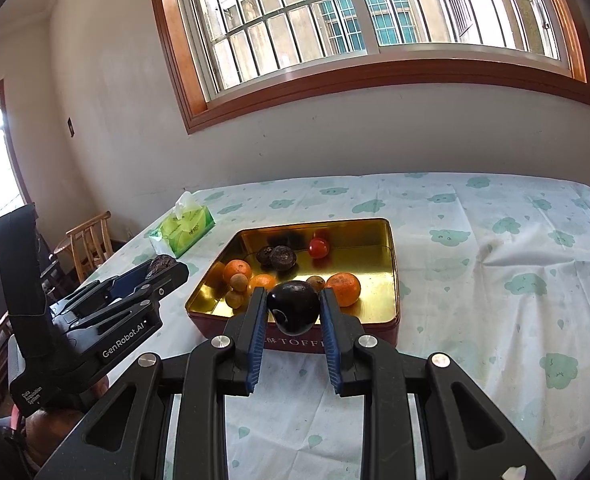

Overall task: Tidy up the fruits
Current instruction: 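Lift both dark fruits and carry them over the tin with both grippers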

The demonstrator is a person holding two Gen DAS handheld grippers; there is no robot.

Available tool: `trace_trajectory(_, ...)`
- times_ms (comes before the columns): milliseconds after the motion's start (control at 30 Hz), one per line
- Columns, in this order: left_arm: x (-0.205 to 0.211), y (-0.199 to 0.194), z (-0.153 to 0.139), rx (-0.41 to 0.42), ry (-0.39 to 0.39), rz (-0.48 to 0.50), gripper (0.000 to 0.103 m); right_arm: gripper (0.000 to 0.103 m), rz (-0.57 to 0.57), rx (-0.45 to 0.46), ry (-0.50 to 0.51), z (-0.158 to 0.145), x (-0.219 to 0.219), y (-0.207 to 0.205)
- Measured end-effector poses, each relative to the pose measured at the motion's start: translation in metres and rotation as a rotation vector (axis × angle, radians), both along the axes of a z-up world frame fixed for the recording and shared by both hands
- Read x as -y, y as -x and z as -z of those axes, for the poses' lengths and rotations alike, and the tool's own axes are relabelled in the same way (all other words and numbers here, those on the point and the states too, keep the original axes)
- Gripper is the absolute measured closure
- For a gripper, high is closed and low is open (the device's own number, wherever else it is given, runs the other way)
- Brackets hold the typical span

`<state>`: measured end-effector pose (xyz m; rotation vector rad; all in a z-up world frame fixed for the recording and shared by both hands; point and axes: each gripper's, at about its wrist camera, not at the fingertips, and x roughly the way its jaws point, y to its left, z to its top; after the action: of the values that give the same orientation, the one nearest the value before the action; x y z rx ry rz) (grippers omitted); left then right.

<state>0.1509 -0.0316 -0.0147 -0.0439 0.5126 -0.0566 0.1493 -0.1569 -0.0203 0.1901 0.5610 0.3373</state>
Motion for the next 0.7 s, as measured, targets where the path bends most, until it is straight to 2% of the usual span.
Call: trace_trajectory(700, 0.002, -0.029, 0.004, -0.01, -0.002, -0.005, 0.065, 0.079, 0.016, -0.009, -0.009, 0.007, 0.0, -0.029)
